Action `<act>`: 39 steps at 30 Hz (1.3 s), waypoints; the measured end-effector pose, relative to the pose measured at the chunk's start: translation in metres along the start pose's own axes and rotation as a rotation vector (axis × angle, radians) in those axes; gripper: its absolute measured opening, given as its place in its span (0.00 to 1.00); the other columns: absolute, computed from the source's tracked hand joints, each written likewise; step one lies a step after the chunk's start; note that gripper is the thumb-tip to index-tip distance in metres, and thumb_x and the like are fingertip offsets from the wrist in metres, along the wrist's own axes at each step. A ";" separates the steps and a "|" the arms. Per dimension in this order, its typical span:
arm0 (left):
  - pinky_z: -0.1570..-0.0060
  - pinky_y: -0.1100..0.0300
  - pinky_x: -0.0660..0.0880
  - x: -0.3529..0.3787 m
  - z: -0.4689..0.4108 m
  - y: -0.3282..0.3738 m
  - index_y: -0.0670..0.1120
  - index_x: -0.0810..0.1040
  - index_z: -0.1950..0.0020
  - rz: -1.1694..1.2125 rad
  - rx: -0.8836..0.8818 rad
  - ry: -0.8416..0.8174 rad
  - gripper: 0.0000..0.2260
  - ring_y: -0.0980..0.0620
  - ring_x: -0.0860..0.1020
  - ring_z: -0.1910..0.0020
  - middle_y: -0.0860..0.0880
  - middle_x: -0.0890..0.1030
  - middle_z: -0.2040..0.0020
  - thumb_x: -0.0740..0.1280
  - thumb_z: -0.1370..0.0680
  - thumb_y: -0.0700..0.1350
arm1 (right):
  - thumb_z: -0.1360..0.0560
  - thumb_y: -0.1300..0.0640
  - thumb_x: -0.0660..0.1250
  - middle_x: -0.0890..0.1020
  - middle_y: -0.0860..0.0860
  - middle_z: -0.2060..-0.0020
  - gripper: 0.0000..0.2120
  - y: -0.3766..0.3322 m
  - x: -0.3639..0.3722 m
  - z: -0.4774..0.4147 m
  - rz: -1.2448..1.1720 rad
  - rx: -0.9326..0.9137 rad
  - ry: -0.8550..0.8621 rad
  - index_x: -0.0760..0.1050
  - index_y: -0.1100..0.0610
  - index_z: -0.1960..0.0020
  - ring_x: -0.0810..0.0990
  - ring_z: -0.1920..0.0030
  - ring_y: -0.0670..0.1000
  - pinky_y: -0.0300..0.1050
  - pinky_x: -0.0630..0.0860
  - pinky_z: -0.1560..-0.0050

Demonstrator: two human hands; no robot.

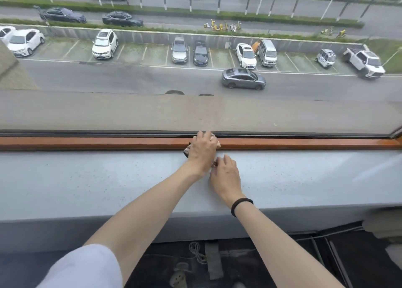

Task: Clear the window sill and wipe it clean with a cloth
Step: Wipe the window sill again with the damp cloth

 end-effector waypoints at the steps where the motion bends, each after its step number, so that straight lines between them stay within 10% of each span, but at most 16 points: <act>1: 0.62 0.56 0.71 0.002 -0.004 0.011 0.46 0.81 0.55 0.004 0.048 0.008 0.08 0.46 0.76 0.56 0.48 0.79 0.53 0.73 0.33 0.41 | 0.24 0.61 0.57 0.72 0.55 0.46 0.10 0.000 0.000 0.000 0.008 0.008 0.009 0.70 0.62 0.44 0.68 0.43 0.56 0.46 0.67 0.45; 6: 0.65 0.58 0.71 -0.003 0.018 -0.036 0.46 0.80 0.56 -0.141 0.122 0.040 0.12 0.47 0.76 0.61 0.49 0.81 0.54 0.75 0.37 0.39 | 0.23 0.59 0.57 0.70 0.61 0.34 0.14 -0.007 0.007 -0.006 0.117 0.021 0.072 0.73 0.64 0.41 0.67 0.34 0.60 0.51 0.63 0.34; 15: 0.53 0.56 0.64 -0.038 0.080 -0.186 0.41 0.79 0.47 -0.079 -0.558 0.243 0.14 0.44 0.71 0.51 0.44 0.78 0.46 0.58 0.25 0.30 | 0.22 0.58 0.54 0.72 0.57 0.38 0.15 -0.043 0.029 -0.001 0.132 -0.082 0.034 0.71 0.63 0.40 0.68 0.36 0.57 0.50 0.65 0.35; 20: 0.58 0.53 0.75 -0.026 0.085 -0.150 0.42 0.79 0.44 -0.141 -0.150 0.169 0.19 0.45 0.77 0.55 0.45 0.81 0.50 0.71 0.33 0.30 | 0.22 0.59 0.55 0.77 0.57 0.49 0.11 -0.044 0.024 -0.005 0.241 -0.119 0.044 0.74 0.62 0.48 0.73 0.47 0.58 0.49 0.70 0.48; 26: 0.51 0.54 0.68 -0.046 0.090 -0.211 0.42 0.76 0.42 -0.156 -0.578 0.203 0.13 0.44 0.73 0.48 0.44 0.77 0.43 0.58 0.22 0.33 | 0.28 0.61 0.65 0.81 0.60 0.56 0.07 -0.043 0.027 -0.005 0.302 -0.120 0.030 0.77 0.64 0.55 0.78 0.54 0.60 0.50 0.76 0.57; 33: 0.48 0.51 0.73 -0.031 0.078 -0.146 0.43 0.76 0.37 -0.029 -0.063 0.119 0.23 0.43 0.75 0.47 0.44 0.79 0.41 0.71 0.31 0.33 | 0.26 0.59 0.64 0.79 0.59 0.63 0.09 -0.048 0.024 -0.006 0.324 -0.138 0.007 0.76 0.64 0.59 0.78 0.61 0.59 0.49 0.75 0.65; 39: 0.54 0.55 0.65 -0.046 0.100 -0.229 0.42 0.78 0.41 -0.122 -0.548 0.249 0.15 0.42 0.73 0.49 0.42 0.77 0.42 0.61 0.25 0.31 | 0.22 0.54 0.55 0.78 0.56 0.56 0.14 -0.043 0.019 -0.010 0.229 -0.172 0.037 0.75 0.61 0.55 0.76 0.53 0.55 0.44 0.69 0.66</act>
Point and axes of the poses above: each hand's wrist, its own z-axis away from the middle knuckle, its own x-axis out of the palm, y = z × x, the point moved 4 cm from there along -z, towards the middle knuckle
